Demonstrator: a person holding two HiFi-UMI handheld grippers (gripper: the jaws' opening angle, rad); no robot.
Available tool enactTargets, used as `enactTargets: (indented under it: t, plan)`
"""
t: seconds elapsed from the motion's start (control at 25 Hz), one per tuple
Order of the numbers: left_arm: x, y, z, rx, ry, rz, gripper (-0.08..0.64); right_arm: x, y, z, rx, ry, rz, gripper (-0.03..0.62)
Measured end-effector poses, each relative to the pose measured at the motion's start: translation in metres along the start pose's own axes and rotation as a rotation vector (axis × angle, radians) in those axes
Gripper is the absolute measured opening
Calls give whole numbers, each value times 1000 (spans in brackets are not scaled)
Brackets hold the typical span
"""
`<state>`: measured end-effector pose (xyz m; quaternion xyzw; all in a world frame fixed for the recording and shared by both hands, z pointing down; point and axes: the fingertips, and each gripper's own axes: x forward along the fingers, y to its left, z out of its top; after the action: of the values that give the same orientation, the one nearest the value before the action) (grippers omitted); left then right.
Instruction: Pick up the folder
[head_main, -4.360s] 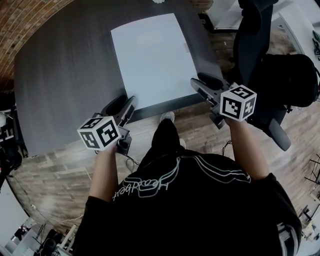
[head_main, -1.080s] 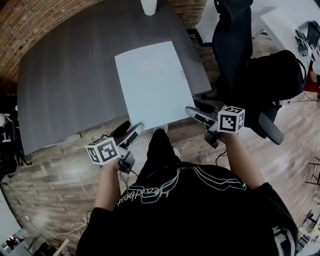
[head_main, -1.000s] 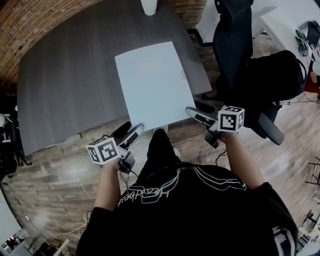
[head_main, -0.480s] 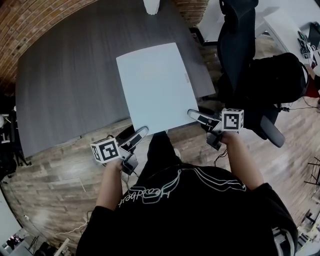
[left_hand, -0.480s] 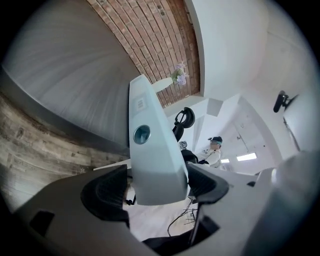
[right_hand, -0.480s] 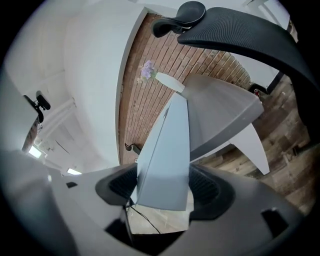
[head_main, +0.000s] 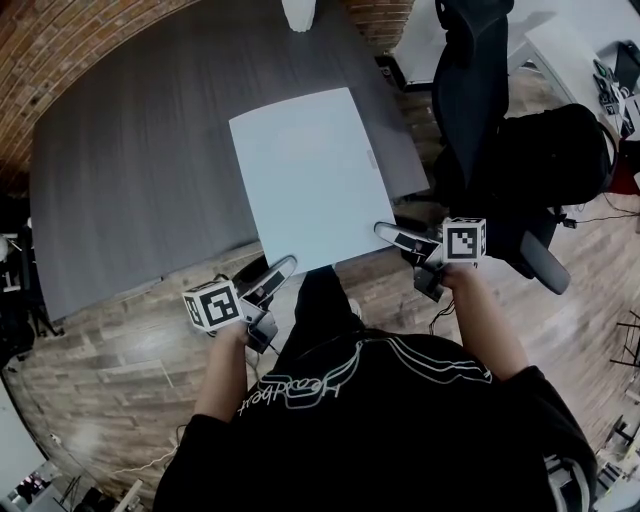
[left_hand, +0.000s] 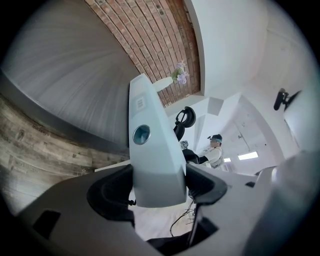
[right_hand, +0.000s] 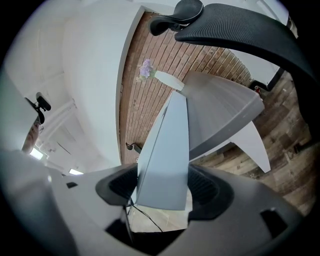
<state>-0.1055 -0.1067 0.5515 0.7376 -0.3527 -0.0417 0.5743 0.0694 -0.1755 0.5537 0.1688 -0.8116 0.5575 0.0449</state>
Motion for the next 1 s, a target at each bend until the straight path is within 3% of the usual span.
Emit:
enactTargets:
  t: [0.48, 1.0]
  plan:
    - [-4, -7, -3, 35, 12, -1, 328, -4, 11, -3, -36, 0, -11, 273]
    - [-34, -96, 9, 226, -76, -53, 328, -47, 91, 13, -176, -117, 62, 275]
